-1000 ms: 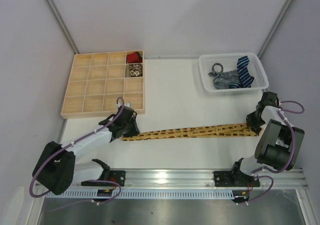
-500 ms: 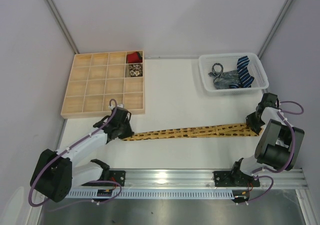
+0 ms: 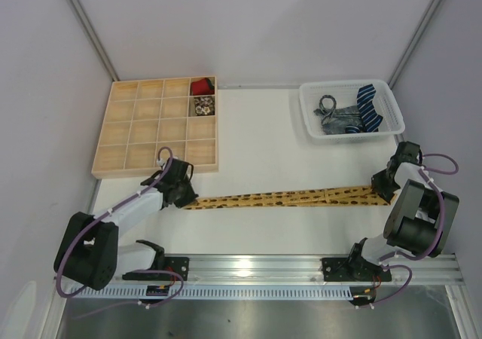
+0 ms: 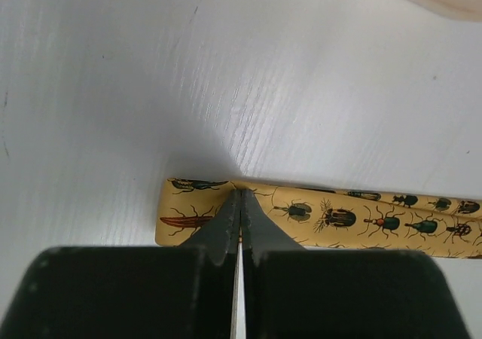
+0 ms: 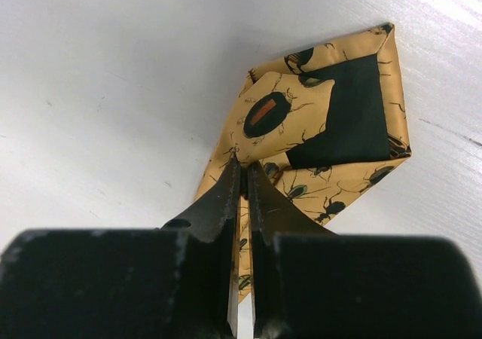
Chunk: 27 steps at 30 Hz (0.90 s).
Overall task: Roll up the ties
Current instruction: Flatten the tie
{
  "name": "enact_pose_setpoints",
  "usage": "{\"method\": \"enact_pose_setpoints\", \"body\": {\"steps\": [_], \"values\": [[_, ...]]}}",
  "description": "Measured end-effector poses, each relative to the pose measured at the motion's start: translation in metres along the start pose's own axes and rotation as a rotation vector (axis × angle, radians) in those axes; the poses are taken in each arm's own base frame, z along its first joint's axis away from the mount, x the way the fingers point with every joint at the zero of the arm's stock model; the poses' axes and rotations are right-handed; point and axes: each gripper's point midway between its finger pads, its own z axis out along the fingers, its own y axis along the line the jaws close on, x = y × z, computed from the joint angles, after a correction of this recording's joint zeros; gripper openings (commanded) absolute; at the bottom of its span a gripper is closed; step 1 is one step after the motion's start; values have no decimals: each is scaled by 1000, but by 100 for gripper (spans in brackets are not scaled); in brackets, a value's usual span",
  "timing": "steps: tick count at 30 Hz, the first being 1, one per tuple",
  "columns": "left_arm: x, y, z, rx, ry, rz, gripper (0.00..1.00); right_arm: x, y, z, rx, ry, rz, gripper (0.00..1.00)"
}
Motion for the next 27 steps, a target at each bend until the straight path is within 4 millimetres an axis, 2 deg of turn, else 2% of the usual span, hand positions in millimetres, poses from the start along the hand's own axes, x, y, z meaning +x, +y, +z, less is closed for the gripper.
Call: {"method": "enact_pose_setpoints", "body": {"steps": [4, 12, 18, 27], "values": [[-8, -4, 4, 0, -7, -44, 1, -1, -1, 2, -13, 0, -1, 2], [-10, -1, 3, -1, -30, -85, 0, 1, -1, 5, -34, 0, -2, 3], [-10, 0, 3, -3, -33, -94, 1, 0, 2, -3, -83, -25, -10, 4], [-10, 1, 3, -2, -38, -95, 0, 3, -10, -4, -39, -16, 2, 3]]}}
